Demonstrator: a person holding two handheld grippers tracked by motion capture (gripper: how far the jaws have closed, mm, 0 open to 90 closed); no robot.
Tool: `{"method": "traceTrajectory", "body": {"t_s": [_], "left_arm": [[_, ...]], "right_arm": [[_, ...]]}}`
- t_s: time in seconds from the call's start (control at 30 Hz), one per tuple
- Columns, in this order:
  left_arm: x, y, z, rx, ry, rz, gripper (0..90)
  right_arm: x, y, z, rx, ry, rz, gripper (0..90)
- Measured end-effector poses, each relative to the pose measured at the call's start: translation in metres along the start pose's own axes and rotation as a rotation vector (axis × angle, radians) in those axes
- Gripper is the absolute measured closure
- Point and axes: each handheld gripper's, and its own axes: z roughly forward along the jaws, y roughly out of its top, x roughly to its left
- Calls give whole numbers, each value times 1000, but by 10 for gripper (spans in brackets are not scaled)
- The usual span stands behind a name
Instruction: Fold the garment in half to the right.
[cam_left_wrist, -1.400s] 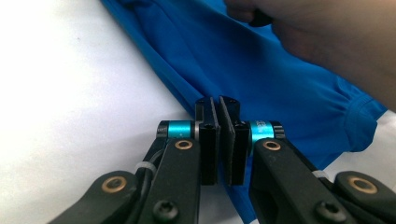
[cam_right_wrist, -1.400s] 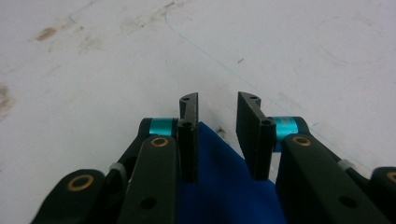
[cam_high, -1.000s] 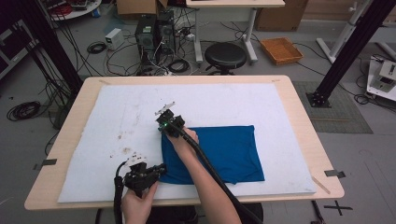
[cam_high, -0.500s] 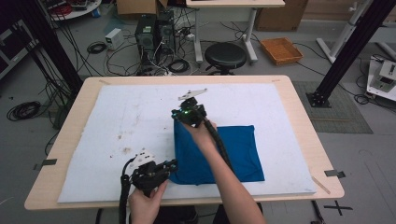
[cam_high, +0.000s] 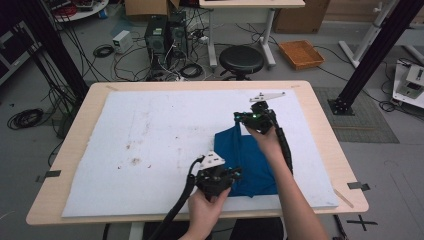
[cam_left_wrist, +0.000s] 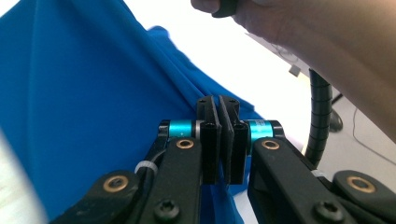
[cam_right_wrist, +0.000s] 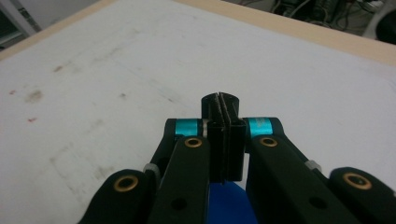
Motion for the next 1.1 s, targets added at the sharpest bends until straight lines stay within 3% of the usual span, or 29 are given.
{"method": "traceTrajectory", "body": {"t_s": [0.13, 0.37, 0.5, 0.53, 0.57, 0.6, 0.67, 0.7, 0.83, 0.9, 0.97, 1.03, 1.07, 1.1], "left_arm": [[-11, 5, 29, 34, -19, 7, 870], [-28, 9, 70, 89, -27, 36, 870], [-30, 10, 85, 103, -42, 41, 869], [-30, 10, 88, 88, -71, 39, 820], [-31, 10, 90, 71, -94, 46, 820], [-32, 10, 90, 61, -103, 56, 672], [-35, 10, 88, 42, -119, 82, 647], [-36, 10, 85, 30, -121, 99, 589], [-32, 13, 66, 0, -101, 146, 553], [-26, 14, 52, -22, -89, 166, 549], [-17, 15, 35, -43, -67, 178, 544], [-7, 16, 17, -68, -41, 185, 542], [-2, 17, 7, -75, -27, 189, 542], [4, 17, -3, -85, -11, 191, 542]], "right_arm": [[-29, -18, -13, 35, -56, 17, 900], [-52, -35, -24, 67, -112, 34, 900], [-62, -45, -26, 100, -159, 35, 900], [-66, -49, -26, 107, -189, 43, 896], [-66, -49, -26, 107, -189, 43, 896], [-68, -53, -27, 97, -218, 55, 845], [-69, -54, -29, 92, -225, 69, 837], [-71, -58, -33, 76, -234, 89, 744], [-69, -61, -42, 61, -236, 129, 681], [-59, -70, -54, -2, -226, 128, 665], [-56, -75, -57, -8, -224, 129, 660], [-49, -85, -63, -15, -213, 163, 660], [-42, -98, -70, -28, -180, 206, 655], [-42, -98, -70, -28, -180, 206, 655]]}}
